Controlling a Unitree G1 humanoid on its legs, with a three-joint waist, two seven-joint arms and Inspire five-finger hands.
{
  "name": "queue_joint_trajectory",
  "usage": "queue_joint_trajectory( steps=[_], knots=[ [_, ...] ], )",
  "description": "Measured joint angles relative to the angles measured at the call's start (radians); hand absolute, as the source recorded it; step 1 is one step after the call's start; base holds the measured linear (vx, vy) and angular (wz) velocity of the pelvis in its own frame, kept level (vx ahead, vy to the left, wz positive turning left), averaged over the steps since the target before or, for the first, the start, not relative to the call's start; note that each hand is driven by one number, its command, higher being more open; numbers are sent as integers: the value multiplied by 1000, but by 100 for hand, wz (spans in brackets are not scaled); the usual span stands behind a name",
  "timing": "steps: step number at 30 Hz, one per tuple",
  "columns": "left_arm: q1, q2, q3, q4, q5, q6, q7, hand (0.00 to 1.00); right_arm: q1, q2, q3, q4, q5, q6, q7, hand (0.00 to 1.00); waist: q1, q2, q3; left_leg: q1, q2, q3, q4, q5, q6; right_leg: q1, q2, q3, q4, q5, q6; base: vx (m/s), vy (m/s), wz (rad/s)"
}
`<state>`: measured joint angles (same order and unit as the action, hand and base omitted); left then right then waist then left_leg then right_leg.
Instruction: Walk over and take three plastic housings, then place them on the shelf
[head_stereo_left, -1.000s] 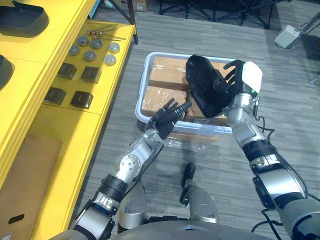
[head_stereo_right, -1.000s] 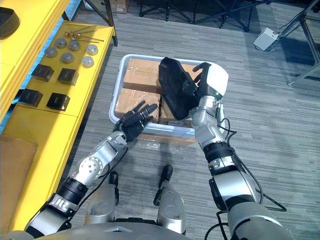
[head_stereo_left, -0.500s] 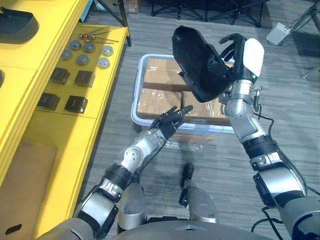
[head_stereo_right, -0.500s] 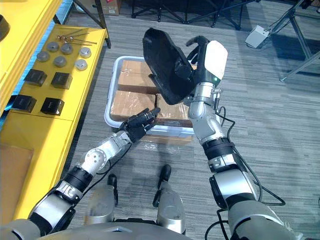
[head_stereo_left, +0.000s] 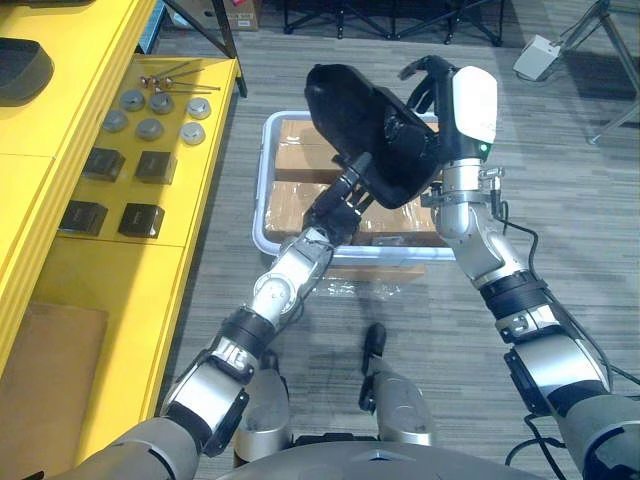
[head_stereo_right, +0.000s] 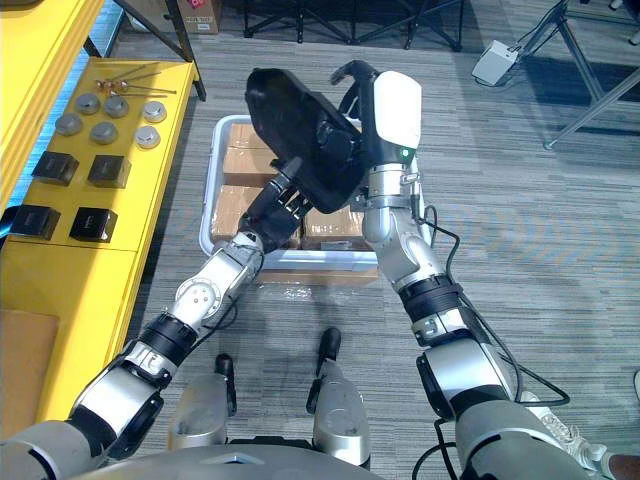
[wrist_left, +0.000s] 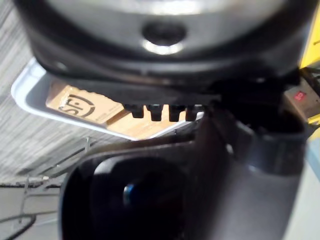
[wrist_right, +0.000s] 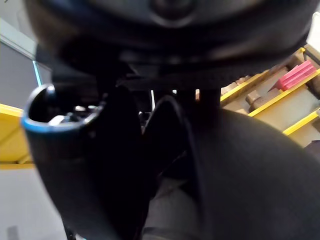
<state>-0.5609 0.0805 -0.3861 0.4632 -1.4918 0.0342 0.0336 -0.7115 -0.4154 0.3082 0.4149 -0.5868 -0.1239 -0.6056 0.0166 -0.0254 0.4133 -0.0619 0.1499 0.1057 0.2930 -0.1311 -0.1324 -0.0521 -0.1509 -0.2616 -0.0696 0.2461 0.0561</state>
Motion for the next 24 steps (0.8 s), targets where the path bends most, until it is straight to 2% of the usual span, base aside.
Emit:
queue_joint_trajectory(
  steps=[3,6,7,12,15,17,19,21,24],
  knots=[
    [-1,-10,-3,23,-36,-8,-7,100,2,32,26,-5,-33,-42,0,0,-10,-1,0,1,0,0,-1,0,0,1,0,0,0,0,0,0,0,0],
    [-1,-10,-14,49,-77,-12,-20,100,9,37,47,-32,-32,-43,4,0,-16,-1,0,1,0,0,-1,0,0,1,0,0,0,0,0,0,0,0],
    [-1,-10,-27,50,-100,-14,-28,0,12,38,48,-35,-27,-43,7,0,-15,-1,-1,1,0,0,-1,0,0,1,0,0,0,0,0,0,0,0],
    [-1,-10,-55,68,-198,-12,-98,0,27,40,55,-38,20,-42,19,0,-19,-16,-9,3,0,2,-3,0,0,1,0,2,-2,0,0,0,0,0],
    [0,-11,-95,68,-270,-29,-171,0,48,47,51,-39,71,-40,19,0,-20,-23,-13,12,-1,12,-11,0,0,1,0,13,-3,0,0,5,11,-8],
    [0,-23,-115,68,-283,-59,-215,0,71,61,41,-45,106,-39,12,0,-20,-23,-13,21,-1,22,-19,1,0,2,0,18,-4,0,0,3,7,-10],
    [3,-38,-142,68,-317,-99,-220,0,105,72,37,-93,129,-39,4,0,-27,-23,-13,22,-1,25,-21,1,0,2,0,19,-6,0,0,12,8,-5],
    [14,-49,-153,70,-366,-147,-227,0,156,92,68,-181,142,-60,5,0,-47,-27,-16,36,-1,33,-37,3,0,2,0,24,-6,-1,0,30,8,-9],
    [19,-93,-157,68,-390,-209,-252,0,205,147,57,-196,166,-67,-14,0,-49,-30,-19,38,-1,36,-42,3,0,2,0,25,-6,-1,-1,8,2,-2]
  ],
)
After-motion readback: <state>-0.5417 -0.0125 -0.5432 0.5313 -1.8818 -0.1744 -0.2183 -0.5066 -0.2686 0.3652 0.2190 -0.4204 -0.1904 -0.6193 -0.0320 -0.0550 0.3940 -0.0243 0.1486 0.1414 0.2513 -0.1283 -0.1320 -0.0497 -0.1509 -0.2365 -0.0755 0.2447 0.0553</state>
